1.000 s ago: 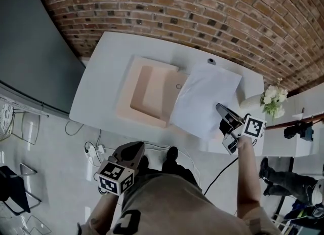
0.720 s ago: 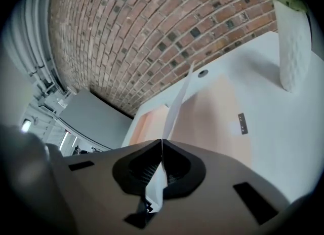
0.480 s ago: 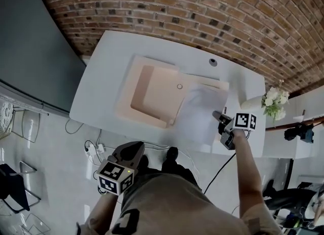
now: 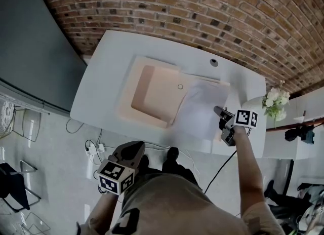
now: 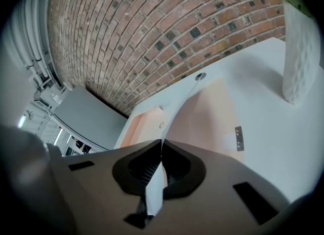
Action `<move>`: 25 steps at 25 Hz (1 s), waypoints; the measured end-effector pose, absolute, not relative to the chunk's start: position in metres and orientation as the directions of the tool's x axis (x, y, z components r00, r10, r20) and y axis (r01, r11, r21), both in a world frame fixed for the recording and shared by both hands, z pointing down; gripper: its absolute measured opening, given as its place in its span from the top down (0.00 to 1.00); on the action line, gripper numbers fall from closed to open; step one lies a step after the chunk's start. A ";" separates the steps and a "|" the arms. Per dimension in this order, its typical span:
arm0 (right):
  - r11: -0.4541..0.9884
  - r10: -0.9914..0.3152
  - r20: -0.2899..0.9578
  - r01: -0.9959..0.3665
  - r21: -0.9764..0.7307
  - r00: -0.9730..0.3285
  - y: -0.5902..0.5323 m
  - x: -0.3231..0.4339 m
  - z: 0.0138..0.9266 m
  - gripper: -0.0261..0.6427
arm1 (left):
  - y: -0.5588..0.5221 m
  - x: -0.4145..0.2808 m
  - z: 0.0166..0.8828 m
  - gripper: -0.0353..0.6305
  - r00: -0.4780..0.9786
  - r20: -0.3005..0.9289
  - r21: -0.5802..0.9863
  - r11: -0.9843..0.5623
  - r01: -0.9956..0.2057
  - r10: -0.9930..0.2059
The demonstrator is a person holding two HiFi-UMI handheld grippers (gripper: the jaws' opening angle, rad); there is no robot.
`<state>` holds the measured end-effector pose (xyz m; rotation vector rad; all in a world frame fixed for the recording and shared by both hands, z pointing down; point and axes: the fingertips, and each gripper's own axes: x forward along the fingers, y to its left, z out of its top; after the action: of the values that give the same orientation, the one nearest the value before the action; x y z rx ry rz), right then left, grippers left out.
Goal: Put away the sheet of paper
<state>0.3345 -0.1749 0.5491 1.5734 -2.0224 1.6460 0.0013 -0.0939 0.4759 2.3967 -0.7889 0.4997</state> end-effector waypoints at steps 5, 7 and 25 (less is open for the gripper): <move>-0.095 -0.635 0.613 -0.741 -0.665 -0.470 -0.184 0.336 0.546 0.93 | -0.095 0.000 0.476 0.93 0.749 0.499 0.378 -0.668 -0.641 -0.436; -0.083 -0.635 0.608 -0.740 -0.667 -0.476 -0.186 0.335 0.545 0.93 | -0.096 -0.001 0.476 0.93 0.745 0.501 0.377 -0.664 -0.646 -0.441; 0.102 -0.591 0.501 -0.675 -0.731 -0.632 -0.212 0.294 0.516 0.93 | -0.103 0.011 0.469 0.93 0.705 0.497 0.354 -0.623 -0.698 -0.507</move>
<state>0.2942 -0.2122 0.5155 1.3079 -2.2700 1.5817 0.0109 -0.1028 0.4686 2.3811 -0.9193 0.4783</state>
